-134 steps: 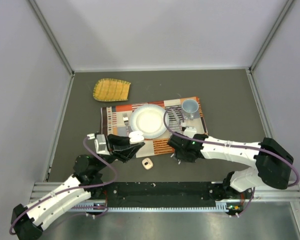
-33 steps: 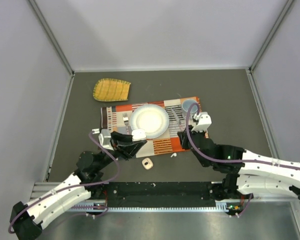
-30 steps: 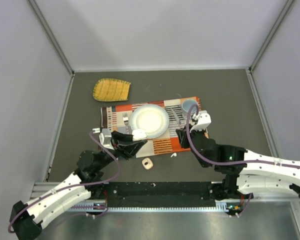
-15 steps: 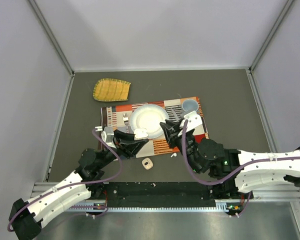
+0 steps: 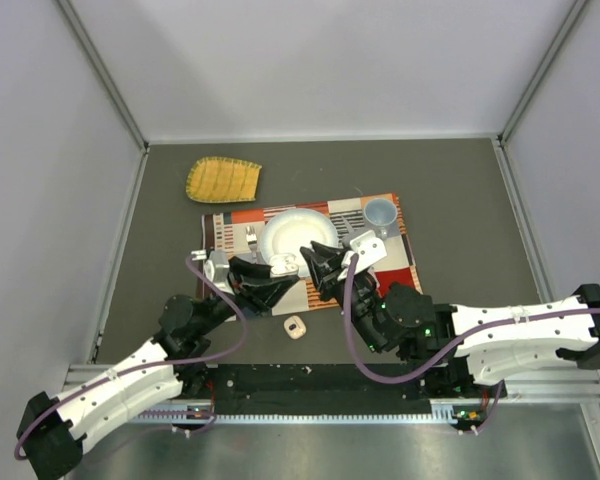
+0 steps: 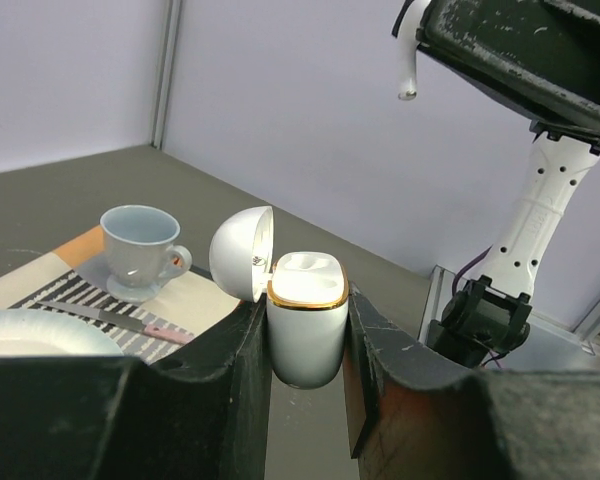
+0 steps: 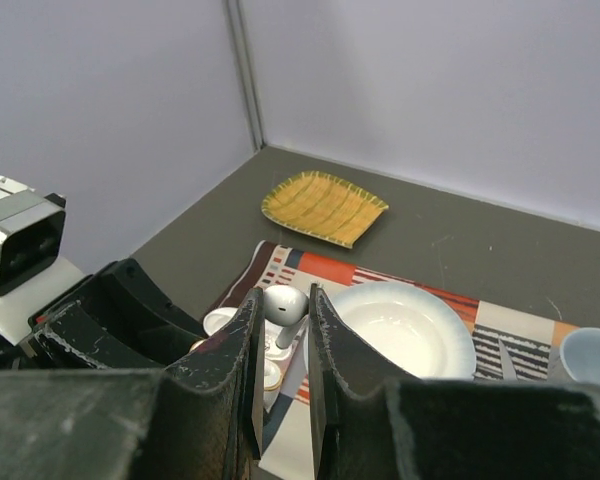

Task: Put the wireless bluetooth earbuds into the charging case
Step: Insert the right earbud into the right side groove of the charging case.

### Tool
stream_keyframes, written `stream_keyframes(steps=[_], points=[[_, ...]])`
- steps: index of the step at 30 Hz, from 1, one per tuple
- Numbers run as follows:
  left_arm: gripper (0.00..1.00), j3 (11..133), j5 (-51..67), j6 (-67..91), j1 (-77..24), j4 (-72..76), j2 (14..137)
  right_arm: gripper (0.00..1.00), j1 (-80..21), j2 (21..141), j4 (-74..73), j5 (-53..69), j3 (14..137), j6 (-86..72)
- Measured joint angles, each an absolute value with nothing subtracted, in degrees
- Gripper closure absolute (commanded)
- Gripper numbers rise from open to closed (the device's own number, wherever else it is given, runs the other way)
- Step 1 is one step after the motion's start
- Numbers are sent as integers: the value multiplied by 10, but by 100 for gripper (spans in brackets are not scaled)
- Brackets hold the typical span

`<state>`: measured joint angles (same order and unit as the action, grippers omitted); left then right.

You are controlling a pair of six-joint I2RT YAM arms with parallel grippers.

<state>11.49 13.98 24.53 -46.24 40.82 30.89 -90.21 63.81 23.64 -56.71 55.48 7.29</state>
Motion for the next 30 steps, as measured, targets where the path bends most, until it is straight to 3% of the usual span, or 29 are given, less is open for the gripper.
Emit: stream_keyframes(steps=[30], points=[[100,127,194,153,-471,484,316,100,-902,654,174,-492,555,-28]])
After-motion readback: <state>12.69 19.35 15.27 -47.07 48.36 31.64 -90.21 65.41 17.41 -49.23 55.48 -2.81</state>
